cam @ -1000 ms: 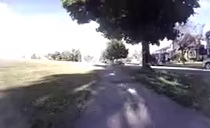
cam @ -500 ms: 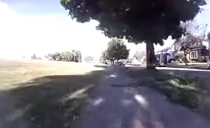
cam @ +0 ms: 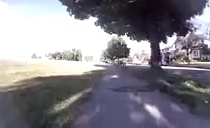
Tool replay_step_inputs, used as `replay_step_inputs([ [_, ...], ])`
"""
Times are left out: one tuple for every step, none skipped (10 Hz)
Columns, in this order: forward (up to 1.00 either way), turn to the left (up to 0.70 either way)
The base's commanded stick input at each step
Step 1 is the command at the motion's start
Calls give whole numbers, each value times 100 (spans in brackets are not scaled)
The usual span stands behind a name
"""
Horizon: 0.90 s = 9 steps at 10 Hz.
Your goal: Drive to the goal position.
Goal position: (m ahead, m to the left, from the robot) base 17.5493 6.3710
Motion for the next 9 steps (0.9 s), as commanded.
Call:
replay_step_inputs([
  [100,0],
  [100,0],
  [100,0],
  [100,0],
  [100,0],
  [100,0],
  [100,0],
  [100,0],
  [100,0],
])
